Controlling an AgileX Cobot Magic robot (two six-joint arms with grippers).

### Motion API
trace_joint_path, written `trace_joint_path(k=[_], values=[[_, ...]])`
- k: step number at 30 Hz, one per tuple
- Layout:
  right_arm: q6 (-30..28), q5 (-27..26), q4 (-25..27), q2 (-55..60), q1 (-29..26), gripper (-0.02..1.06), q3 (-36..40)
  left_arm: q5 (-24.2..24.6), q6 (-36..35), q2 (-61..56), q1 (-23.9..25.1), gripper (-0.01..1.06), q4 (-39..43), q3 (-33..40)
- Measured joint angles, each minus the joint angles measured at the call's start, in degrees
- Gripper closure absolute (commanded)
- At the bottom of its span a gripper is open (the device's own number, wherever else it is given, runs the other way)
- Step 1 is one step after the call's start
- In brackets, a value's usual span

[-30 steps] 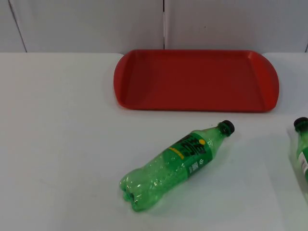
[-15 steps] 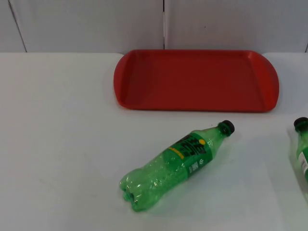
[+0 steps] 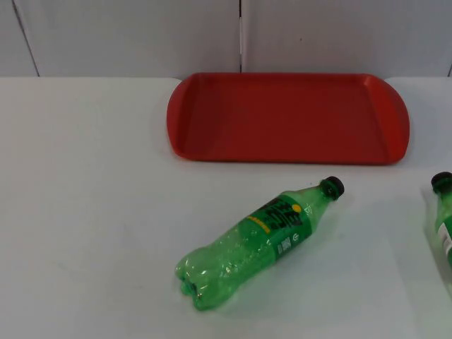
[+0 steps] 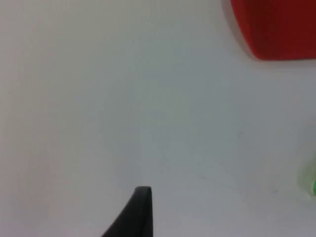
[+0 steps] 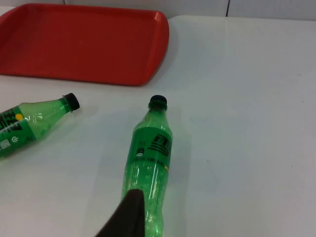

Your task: Place the bottle upright on the tray.

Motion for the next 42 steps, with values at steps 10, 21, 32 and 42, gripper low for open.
trace_joint_path(k=[10, 21, 32, 42], values=[[0.00, 0.00, 0.00, 0.00, 0.00, 0.00, 0.00, -1.77, 7.06, 11.63, 0.00, 0.04, -8.24, -5.53], [0.00, 0.00, 0.00, 0.00, 0.00, 0.00, 0.00, -1.91, 14.70, 22.13, 0.00, 0.04, -15.14, -10.68], [0.00, 0.00, 0.00, 0.00, 0.00, 0.00, 0.00, -2.34, 17.69, 30.09, -9.99, 0.04, -14.45, -15.89], [0.00, 0.00, 0.00, 0.00, 0.00, 0.00, 0.00, -6.98, 16.03, 36.24, -20.83, 0.04, -7.70, -16.39]])
